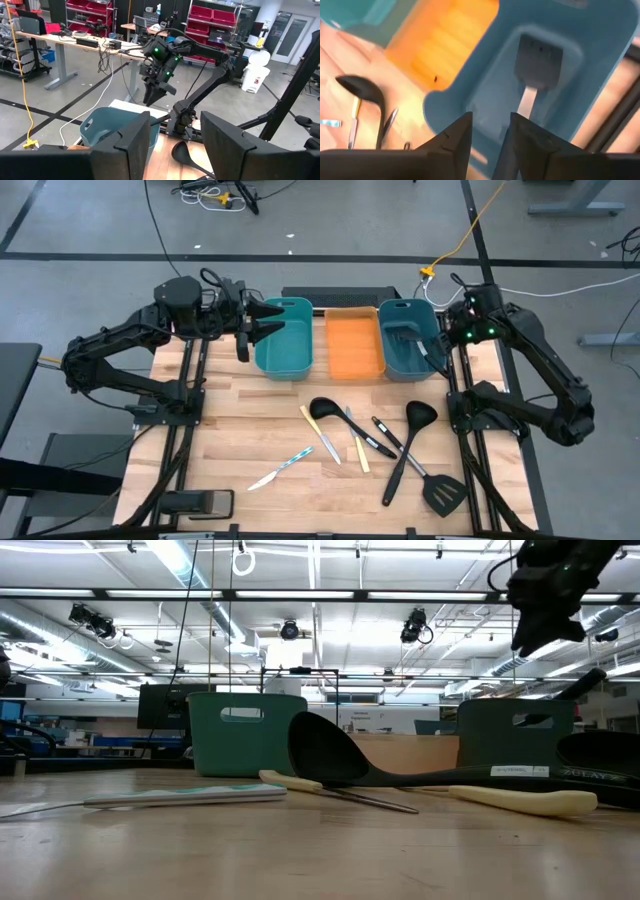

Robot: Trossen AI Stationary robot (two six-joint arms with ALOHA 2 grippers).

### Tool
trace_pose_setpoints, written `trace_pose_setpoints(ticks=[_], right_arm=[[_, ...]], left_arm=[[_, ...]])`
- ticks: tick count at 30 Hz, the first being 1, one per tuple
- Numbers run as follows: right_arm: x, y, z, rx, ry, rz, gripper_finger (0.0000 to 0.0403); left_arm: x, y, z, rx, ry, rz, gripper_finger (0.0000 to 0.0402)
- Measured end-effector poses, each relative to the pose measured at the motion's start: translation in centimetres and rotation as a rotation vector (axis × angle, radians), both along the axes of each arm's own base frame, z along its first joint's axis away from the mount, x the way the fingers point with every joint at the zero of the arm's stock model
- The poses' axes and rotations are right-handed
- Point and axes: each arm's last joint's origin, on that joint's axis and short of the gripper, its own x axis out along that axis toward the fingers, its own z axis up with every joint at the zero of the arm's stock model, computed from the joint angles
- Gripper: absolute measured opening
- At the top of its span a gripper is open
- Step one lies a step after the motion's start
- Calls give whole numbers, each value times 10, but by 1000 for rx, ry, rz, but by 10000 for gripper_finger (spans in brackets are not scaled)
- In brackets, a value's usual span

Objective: Pick & Place Kitchen Items
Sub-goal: Put the right black serving spoon into the light green bin

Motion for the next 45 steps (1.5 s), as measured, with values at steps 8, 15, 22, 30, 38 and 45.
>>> trace_pose_setpoints(ticks=[8,15,22,30,38,45], right_arm=[[-1,2,14,-144,-113,-7,87],[-6,7,20,-236,-99,-62,39],[-10,12,23,-272,-92,-85,5],[-11,13,28,-316,-124,-105,4],[-4,16,40,-388,-244,-84,2],[7,19,49,-449,-342,-24,1]], left_arm=[[0,0,0,0,0,0,181],[0,0,0,10,2,0,181],[0,0,0,12,2,1,181],[0,0,0,12,2,2,181],[0,0,0,12,2,2,181],[0,0,0,11,2,1,181]])
